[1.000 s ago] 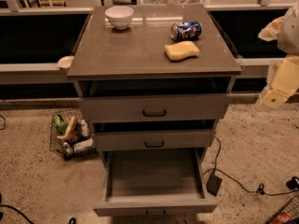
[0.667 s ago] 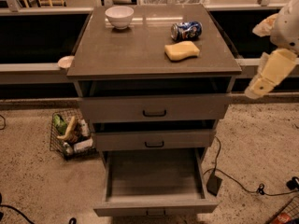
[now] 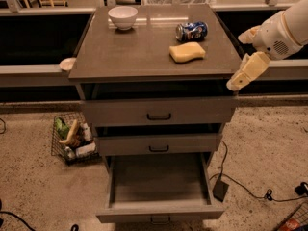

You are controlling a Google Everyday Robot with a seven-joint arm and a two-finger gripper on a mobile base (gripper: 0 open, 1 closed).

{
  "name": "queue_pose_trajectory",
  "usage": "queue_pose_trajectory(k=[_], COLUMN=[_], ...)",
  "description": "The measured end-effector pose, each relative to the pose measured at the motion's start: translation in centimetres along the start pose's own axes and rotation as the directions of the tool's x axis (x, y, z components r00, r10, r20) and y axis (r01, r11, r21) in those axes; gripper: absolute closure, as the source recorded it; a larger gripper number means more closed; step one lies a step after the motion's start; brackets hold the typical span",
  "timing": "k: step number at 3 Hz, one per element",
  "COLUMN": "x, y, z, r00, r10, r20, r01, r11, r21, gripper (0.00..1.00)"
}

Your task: Place sponge into bottom drawer

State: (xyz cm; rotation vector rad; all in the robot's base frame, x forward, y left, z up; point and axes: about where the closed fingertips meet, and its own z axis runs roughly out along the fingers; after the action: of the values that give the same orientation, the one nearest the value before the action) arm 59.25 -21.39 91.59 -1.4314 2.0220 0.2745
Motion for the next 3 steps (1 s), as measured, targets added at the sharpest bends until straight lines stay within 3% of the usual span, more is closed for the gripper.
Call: queue_pose_trajectory(k=[1,2,3], x=[0.0,-0.2,-0.5], y=[0.0,-1.0,-3.4], z=[0.0,0.9,3.5], r00=[1.000,0.999,0.995], r10=[0.000,-0.001,-0.009], r20=[0.000,0.045,0.098], r01=[0.000,0.002,0.012], r11=[1.0000,1.0000,0.9993], r21=[0.000,-0.007,-0.035], gripper=[0.00,0.00,0.00])
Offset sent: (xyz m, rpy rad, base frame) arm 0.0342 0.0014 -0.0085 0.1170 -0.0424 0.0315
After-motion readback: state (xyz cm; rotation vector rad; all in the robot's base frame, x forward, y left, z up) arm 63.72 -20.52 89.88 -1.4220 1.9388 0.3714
